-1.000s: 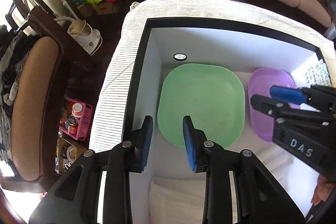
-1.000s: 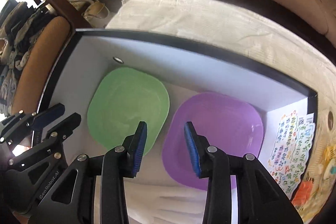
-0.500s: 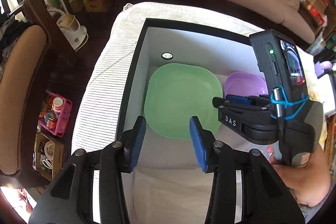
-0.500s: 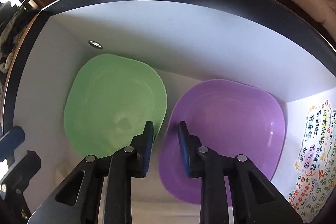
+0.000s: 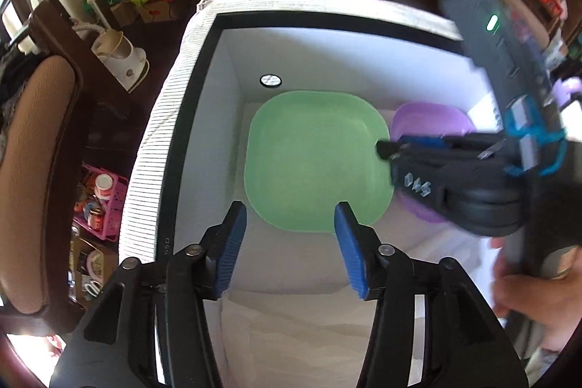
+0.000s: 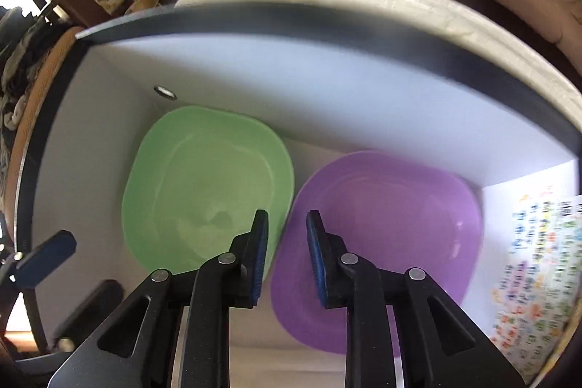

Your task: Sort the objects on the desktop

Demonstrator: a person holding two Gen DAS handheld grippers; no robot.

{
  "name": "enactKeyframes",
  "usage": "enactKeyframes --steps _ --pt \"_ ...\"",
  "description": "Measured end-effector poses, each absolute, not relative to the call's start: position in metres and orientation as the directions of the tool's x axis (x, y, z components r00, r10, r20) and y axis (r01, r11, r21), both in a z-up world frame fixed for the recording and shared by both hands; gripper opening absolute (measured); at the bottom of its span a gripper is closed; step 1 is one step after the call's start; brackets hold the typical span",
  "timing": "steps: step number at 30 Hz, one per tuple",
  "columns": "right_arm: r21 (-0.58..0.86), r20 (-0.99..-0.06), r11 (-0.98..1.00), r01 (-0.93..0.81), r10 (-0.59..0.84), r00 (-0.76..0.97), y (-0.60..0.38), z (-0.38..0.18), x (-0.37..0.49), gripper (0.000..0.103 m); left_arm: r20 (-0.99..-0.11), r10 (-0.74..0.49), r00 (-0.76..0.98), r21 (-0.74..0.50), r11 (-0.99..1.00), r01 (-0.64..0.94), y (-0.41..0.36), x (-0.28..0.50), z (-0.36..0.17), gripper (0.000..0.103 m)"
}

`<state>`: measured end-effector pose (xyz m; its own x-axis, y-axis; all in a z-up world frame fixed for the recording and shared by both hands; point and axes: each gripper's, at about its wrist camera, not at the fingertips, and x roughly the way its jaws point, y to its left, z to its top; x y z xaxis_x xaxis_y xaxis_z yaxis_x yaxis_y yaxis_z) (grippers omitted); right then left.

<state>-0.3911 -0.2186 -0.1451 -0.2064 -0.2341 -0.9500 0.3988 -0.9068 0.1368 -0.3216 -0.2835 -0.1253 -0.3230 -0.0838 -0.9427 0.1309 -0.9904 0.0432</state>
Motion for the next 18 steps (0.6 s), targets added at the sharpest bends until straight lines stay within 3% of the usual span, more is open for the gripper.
enactKeyframes --steps 7,8,9,10,13,15,17,18 --pt "0.151 -0.942 -0.879 0.451 -0.266 -0.203 -0.196 -0.111 -0.375 0.027 -0.922 -0.007 -0.388 -0.033 -0.995 0.097 -0.278 -0.299 -0.104 0.049" --pt "0.154 -0.934 -0.863 0.480 -0.285 -0.214 -0.187 -0.101 -0.365 0.028 -0.914 0.009 -0.406 -0.050 -0.995 0.090 -0.276 -0.292 -0.098 0.051" --pt "0.146 -0.924 -0.845 0.514 -0.301 -0.234 -0.176 -0.090 -0.352 0.028 -0.904 0.018 -0.428 -0.060 -0.995 0.086 -0.275 -0.284 -0.091 0.061" --pt "0.136 -0.912 -0.830 0.541 -0.318 -0.258 -0.167 -0.077 -0.338 0.032 -0.890 0.023 -0.455 -0.065 -0.995 0.078 -0.272 -0.274 -0.084 0.075" --pt "0.171 -0.865 -0.795 0.581 -0.404 -0.298 -0.124 -0.044 -0.300 0.061 -0.845 0.053 -0.533 -0.098 -0.994 0.056 -0.262 -0.248 -0.066 0.101" --pt "0.211 -0.828 -0.779 0.591 -0.463 -0.315 -0.092 -0.026 -0.282 0.067 -0.820 0.075 -0.568 -0.132 -0.989 0.060 -0.257 -0.233 -0.056 0.103" --pt "0.204 -0.808 -0.791 0.576 -0.469 -0.357 -0.052 -0.012 -0.261 0.081 -0.812 0.072 -0.579 -0.141 -0.987 0.074 -0.249 -0.223 -0.049 0.103" --pt "0.195 -0.800 -0.802 0.564 -0.463 -0.382 -0.037 -0.008 -0.254 0.082 -0.808 0.071 -0.585 -0.142 -0.987 0.076 -0.244 -0.220 -0.045 0.103"
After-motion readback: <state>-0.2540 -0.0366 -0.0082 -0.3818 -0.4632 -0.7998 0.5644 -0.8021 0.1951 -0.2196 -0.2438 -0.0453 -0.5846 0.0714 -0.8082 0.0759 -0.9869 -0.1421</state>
